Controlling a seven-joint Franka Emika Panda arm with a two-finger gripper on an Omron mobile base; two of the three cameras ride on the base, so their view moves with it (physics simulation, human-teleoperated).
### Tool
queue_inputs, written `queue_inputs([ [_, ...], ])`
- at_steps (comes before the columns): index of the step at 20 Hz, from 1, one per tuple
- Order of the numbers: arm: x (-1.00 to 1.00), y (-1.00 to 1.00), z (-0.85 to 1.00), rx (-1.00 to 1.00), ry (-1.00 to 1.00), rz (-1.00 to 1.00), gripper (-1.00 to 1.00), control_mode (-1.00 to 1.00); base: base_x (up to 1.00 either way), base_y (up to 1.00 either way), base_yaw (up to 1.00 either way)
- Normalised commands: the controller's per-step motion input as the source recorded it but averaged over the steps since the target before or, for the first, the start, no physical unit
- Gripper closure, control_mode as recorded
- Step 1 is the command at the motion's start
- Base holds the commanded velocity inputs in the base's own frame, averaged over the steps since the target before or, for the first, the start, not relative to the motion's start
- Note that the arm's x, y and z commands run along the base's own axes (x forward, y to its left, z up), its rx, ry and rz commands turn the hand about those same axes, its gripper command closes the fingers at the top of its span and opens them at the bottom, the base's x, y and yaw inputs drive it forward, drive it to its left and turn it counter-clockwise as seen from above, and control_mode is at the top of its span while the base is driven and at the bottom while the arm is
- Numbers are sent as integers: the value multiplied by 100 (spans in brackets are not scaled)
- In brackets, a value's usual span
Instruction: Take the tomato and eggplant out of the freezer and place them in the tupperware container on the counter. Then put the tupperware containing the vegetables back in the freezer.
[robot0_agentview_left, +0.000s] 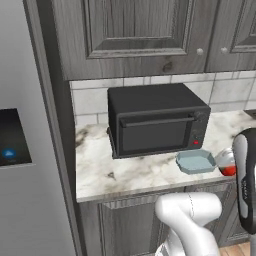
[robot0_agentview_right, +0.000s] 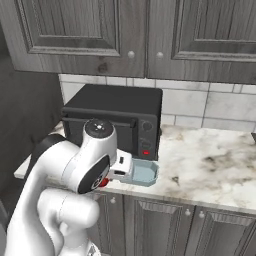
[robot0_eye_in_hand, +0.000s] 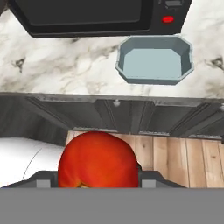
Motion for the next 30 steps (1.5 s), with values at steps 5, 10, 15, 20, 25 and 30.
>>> queue_inputs([
  [5,99,2,-45,0,0,0,100,-100,0,0,0],
  [10,88,-8,-33,0,0,0,100,-100,0,0,0],
  [15,70,-19,-41,0,5,0,100,-100,0,0,0],
  [20,37,-28,-56,0,6,0,100,-100,0,0,0],
  [25,40,-30,-31,0,1,0,100,-100,0,0,0],
  [30,50,-8,-21,1,2,0,100,-100,0,0,0],
])
